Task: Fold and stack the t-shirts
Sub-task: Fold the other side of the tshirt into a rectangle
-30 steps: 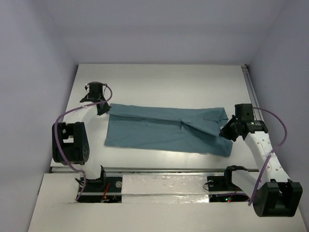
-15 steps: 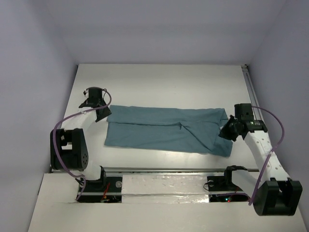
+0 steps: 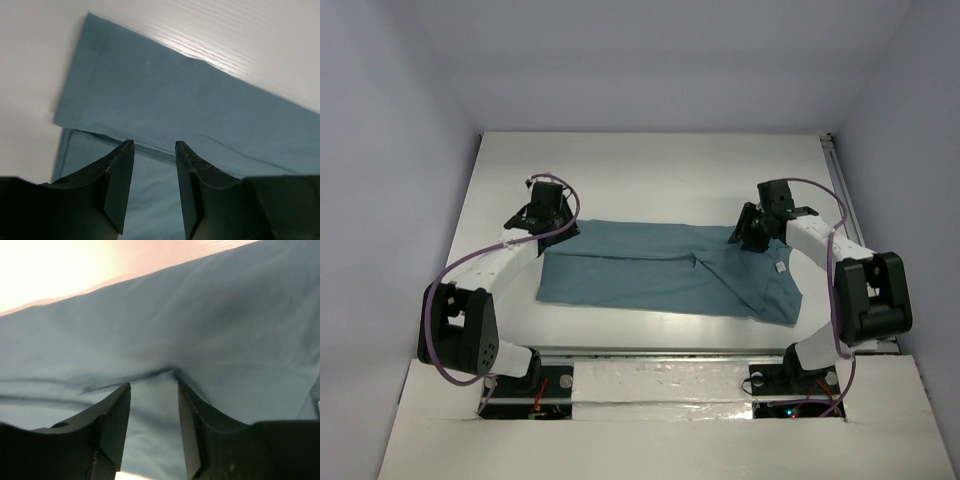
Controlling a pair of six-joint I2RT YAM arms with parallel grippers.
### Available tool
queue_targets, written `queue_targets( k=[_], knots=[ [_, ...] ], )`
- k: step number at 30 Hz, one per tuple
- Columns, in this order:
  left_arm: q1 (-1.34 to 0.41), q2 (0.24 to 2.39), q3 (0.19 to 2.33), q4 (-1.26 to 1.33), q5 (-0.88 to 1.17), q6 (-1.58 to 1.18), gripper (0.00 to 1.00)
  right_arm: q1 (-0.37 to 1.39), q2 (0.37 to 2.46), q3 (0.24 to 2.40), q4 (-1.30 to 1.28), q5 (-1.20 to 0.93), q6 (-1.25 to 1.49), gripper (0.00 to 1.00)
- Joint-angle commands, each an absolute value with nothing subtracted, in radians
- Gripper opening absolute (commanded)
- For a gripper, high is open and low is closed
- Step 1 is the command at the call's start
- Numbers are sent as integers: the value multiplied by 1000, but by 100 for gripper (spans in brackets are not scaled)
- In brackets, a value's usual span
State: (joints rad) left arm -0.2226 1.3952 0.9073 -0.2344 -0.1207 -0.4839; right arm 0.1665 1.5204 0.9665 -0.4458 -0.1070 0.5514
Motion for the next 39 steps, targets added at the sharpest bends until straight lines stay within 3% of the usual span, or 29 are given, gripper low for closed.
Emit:
queue_targets(
  k=[1,5,10,17,18,19,23,39],
  knots=[
    [-241,1350,873,-189,-83,-518,35,186,1555,996,-380,-75,517,49],
    [-250,1353,851,-184,-77,-517,34,195,1591,986,-367,-66,514,48],
    [-250,1359,841,-186,-74,-500,33,213,1635,1012,-405,-60,514,36],
    [-250,1353,839,-178,-61,-502,32,238,1600,996,-459,-9,552,31],
    [-250,1350,838,-178,-61,-500,32,238,1589,985,-462,-8,557,26],
    [-250,1351,836,-176,-60,-499,32,238,1579,982,-466,-6,561,15],
    [-250,1353,831,-169,-49,-497,31,259,1539,985,-502,-9,561,0],
    [-250,1351,845,-150,-12,-511,30,592,1379,920,-710,-74,736,0]
  ],
)
